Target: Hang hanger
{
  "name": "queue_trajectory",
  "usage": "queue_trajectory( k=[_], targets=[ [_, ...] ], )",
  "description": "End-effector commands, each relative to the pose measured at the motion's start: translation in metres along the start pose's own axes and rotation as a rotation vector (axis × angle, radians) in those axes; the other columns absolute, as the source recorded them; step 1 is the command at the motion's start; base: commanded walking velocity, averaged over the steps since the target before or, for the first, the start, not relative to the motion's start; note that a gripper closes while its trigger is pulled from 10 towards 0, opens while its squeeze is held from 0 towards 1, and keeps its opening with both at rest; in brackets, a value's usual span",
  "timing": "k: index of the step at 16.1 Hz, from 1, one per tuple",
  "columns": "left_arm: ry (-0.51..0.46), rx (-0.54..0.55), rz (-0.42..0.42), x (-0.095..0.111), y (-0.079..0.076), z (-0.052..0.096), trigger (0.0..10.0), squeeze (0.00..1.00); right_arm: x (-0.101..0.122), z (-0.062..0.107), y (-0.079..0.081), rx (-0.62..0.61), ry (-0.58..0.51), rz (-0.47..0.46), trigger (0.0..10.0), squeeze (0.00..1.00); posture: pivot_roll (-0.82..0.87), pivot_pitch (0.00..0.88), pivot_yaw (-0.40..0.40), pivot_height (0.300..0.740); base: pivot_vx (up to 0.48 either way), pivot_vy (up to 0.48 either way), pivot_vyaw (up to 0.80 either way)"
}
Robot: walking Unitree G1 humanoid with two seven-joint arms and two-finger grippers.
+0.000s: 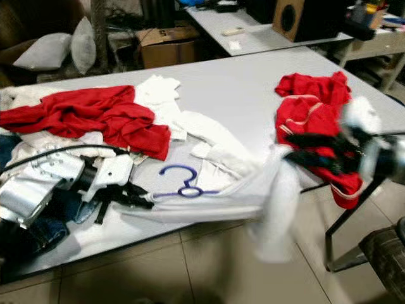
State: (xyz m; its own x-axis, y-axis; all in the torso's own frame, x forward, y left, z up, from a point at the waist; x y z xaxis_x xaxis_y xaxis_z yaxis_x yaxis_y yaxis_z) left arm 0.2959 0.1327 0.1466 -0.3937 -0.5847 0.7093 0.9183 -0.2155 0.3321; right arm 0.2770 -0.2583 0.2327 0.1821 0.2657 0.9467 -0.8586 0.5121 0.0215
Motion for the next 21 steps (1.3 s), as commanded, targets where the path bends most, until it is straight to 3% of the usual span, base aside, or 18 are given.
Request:
queue_trajectory(
  k=[1, 3, 4, 5, 7, 9, 11, 13, 15, 18, 20, 21],
  targets=[
    [-0.006, 0.021, -0.016, 0.004, 0.006, 0.006, 0.0, 0.00, 0.008, 0.003, 0.005, 0.024, -0.011, 0.017, 10.0, 1.00, -0.04, 0.000, 0.050, 0.740, 0.000, 0.000, 0.00],
    [-0.056, -0.003, -0.009, 0.012, 0.007, 0.008, 0.0, 0.00, -0.010, 0.010, 0.015, 0.067, 0.093, -0.036, 10.0, 1.00, -0.05, 0.000, 0.063, 0.740, 0.000, 0.000, 0.00],
    [-0.095, -0.041, -0.006, 0.018, 0.004, 0.007, 0.0, 0.00, -0.020, 0.009, 0.013, 0.036, 0.123, -0.036, 10.0, 1.00, -0.05, 0.000, 0.063, 0.740, 0.000, 0.000, 0.00],
    [-0.143, -0.092, 0.009, 0.025, -0.001, 0.006, 0.0, 0.00, -0.029, 0.005, 0.004, -0.043, 0.119, -0.033, 10.0, 1.00, -0.06, 0.000, 0.074, 0.740, 0.000, 0.000, 0.00],
    [-0.172, -0.152, 0.027, 0.030, -0.008, 0.004, 0.0, 0.00, -0.033, 0.003, 0.000, -0.090, 0.094, -0.033, 10.0, 1.00, -0.06, 0.000, 0.085, 0.740, 0.000, 0.000, 0.00],
    [-0.172, -0.191, 0.052, 0.030, -0.014, 0.005, 0.0, 0.00, -0.021, 0.008, 0.003, -0.090, 0.013, -0.040, 10.0, 1.00, -0.06, 0.000, 0.089, 0.740, 0.000, 0.000, 0.00],
    [-0.125, -0.162, 0.063, 0.022, -0.010, 0.008, 0.0, 0.00, 0.000, 0.017, 0.015, -0.023, -0.069, -0.042, 10.0, 1.00, -0.05, 0.000, 0.093, 0.740, 0.000, 0.000, 0.00],
    [-0.100, -0.124, 0.059, 0.022, -0.002, 0.007, 0.0, 0.00, 0.023, 0.016, 0.025, 0.036, -0.148, -0.013, 10.0, 1.00, -0.06, 0.000, 0.095, 0.740, 0.000, 0.000, 0.00],
    [-0.089, -0.093, 0.056, 0.025, 0.006, 0.004, 0.0, 0.00, 0.039, -0.001, 0.040, 0.134, -0.146, 0.039, 10.0, 1.00, -0.06, 0.000, 0.093, 0.740, 0.000, 0.000, 0.00],
    [-0.088, -0.068, 0.059, 0.026, 0.012, 0.001, 0.0, 0.00, 0.034, -0.015, 0.048, 0.176, -0.081, 0.063, 10.0, 1.00, -0.05, 0.000, 0.087, 0.740, 0.000, 0.000, 0.00],
    [-0.089, -0.058, 0.031, 0.033, 0.019, -0.002, 0.0, 0.00, 0.024, -0.048, 0.044, 0.136, 0.022, 0.117, 10.0, 1.00, -0.05, 0.000, 0.086, 0.740, 0.000, 0.000, 0.00],
    [-0.085, -0.056, 0.015, 0.037, 0.020, -0.001, 0.0, 0.00, 0.024, -0.054, 0.039, 0.123, 0.035, 0.126, 10.0, 0.00, -0.05, 0.000, 0.085, 0.740, 0.000, 0.000, 0.00]
  ],
)
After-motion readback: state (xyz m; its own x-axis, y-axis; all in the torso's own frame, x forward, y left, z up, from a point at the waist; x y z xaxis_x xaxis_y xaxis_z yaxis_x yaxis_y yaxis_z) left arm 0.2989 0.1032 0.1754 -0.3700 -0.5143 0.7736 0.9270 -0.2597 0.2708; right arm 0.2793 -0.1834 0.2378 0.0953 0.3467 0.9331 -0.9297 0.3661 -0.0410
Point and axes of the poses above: a point about 5 cm out from each wrist's last joint towards the gripper, its own z axis pointing back from the gripper into the wrist, its own x axis along the axis of the wrist's last joint, y = z × x, the point moved 3 cm from there along -z, pointing out of the wrist towards the gripper, and after that the axes turned 13 degrees about -z, right-handed, at the moved point
